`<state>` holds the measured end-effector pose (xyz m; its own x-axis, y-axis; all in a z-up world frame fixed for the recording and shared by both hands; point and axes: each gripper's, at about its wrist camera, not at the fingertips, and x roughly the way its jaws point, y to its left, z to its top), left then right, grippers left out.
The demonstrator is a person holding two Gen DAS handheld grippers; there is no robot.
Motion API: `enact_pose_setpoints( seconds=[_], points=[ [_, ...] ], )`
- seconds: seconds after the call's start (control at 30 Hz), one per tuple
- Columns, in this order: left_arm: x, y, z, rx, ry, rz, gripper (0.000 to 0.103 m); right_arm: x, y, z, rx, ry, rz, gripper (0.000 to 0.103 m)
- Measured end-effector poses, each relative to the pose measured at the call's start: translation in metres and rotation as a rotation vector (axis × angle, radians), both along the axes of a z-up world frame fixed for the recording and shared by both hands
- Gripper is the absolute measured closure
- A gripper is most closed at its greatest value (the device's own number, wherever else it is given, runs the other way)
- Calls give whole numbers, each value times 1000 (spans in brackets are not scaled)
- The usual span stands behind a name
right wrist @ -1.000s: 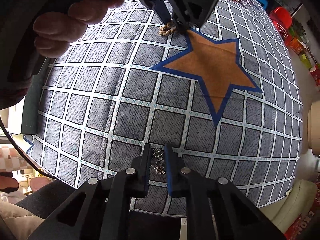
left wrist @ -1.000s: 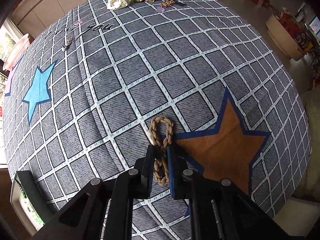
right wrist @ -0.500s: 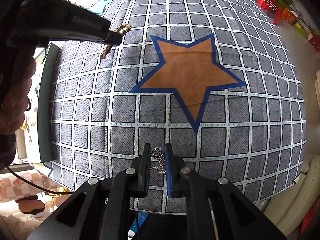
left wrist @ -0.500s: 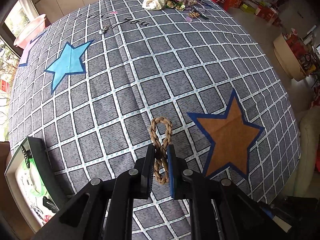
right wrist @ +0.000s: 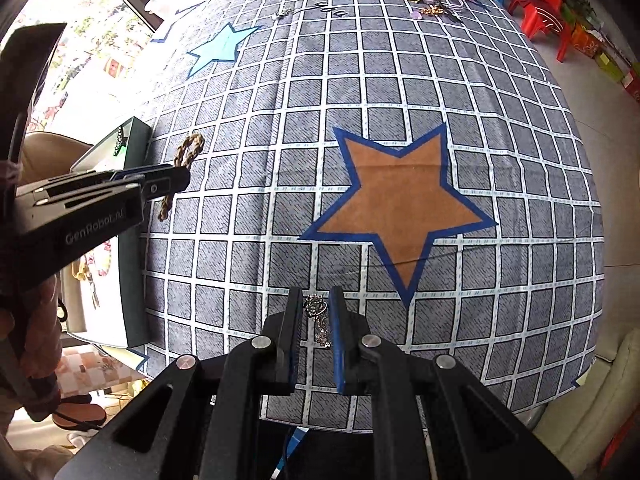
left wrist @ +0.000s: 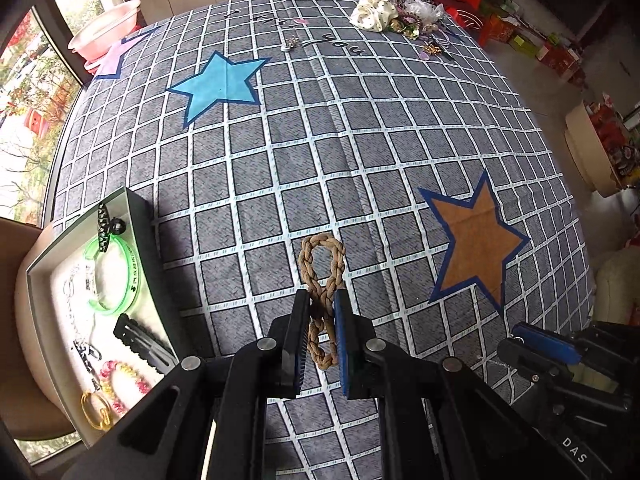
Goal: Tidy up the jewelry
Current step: 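Grasp the braided brown bracelet with the left gripper while the right grasps the silver charm, then carry the braided bracelet and silver charm over the white box with both grippers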
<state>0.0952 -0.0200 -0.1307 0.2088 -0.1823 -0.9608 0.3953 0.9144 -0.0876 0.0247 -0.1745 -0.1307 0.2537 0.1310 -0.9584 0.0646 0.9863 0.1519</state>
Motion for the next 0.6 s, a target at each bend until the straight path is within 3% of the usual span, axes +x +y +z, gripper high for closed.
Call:
enact_pose_setpoints(
  seconds=[0.6],
  points=[
    [-44, 112, 21, -20, -21, 214, 83, 16, 63, 29, 10, -28, 167, 89]
  ],
)
